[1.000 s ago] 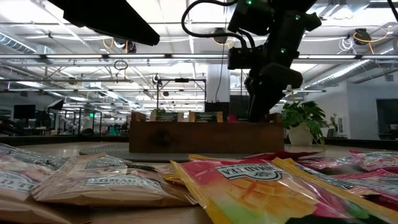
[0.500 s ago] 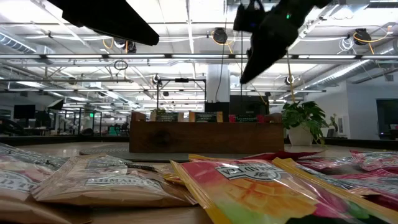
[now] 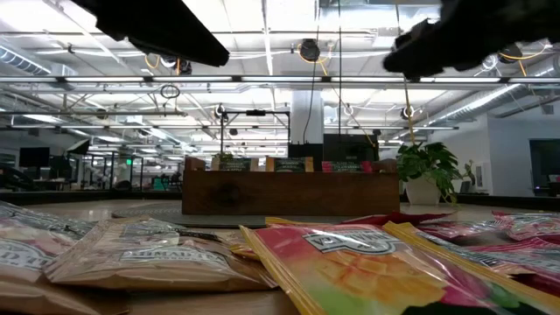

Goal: Pick & Place Tea
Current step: Put the mango tea sachet into the middle compartment of the wooden organizer

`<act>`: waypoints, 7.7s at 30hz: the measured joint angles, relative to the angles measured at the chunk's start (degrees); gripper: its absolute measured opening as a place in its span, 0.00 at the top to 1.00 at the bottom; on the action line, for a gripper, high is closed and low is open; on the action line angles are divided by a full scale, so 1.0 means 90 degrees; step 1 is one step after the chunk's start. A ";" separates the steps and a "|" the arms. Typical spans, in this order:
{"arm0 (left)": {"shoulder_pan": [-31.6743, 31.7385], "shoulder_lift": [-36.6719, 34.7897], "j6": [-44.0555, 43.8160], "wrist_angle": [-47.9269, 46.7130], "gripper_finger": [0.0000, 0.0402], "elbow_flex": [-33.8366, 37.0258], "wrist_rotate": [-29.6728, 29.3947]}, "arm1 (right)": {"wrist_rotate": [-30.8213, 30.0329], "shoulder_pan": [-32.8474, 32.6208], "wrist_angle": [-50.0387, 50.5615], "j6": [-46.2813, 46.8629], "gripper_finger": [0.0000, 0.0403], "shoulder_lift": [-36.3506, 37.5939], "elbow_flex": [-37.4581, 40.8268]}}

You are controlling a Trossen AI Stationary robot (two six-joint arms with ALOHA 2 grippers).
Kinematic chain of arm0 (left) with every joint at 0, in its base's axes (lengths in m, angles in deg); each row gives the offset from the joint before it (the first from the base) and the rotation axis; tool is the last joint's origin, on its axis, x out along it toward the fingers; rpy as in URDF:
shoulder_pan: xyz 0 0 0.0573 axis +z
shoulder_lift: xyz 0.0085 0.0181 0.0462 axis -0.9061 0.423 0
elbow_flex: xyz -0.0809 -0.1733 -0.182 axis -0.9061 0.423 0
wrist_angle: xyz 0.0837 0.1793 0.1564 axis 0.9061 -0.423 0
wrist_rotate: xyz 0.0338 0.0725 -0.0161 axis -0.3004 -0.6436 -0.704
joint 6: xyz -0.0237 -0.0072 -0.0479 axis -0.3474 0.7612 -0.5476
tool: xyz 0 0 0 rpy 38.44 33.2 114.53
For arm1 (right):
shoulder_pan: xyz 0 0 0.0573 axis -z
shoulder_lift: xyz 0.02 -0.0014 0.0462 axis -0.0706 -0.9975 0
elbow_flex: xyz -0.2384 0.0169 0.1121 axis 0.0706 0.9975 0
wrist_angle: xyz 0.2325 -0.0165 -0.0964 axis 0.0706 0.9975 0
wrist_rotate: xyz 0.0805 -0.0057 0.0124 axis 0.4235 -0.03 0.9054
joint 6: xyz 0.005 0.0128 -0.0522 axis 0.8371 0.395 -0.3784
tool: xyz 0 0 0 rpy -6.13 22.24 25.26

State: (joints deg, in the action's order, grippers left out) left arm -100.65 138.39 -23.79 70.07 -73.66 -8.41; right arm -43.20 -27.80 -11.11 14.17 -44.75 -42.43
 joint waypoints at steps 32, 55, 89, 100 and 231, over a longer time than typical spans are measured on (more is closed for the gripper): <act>0.0231 0.1032 0.0955 0.2031 0.94 0.0007 0.3388 | 0.1503 -0.0370 -0.2666 0.0191 1.00 -0.1932 0.0670; 0.0143 0.1520 0.0801 0.2303 0.94 -0.0399 0.3942 | 0.2673 -0.0991 -0.1721 -0.0224 1.00 -0.4159 -0.1703; 0.0236 0.1531 0.0645 0.2235 0.94 -0.0399 0.3937 | 0.2313 -0.0231 -0.0660 0.0693 1.00 -0.5325 -0.2797; 0.0342 0.1831 0.0399 0.1646 0.94 -0.0388 0.3832 | 0.0771 -0.0577 0.0514 0.0532 1.00 -0.4551 -0.2765; 0.0633 0.2132 -0.0450 0.0981 0.94 -0.0414 0.3978 | 0.2110 0.0617 -0.0406 0.1177 0.67 -0.4207 -0.2406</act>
State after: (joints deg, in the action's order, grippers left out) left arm -94.95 157.58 -27.83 78.90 -77.39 27.39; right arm -24.21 -22.25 -14.76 24.77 -82.62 -64.08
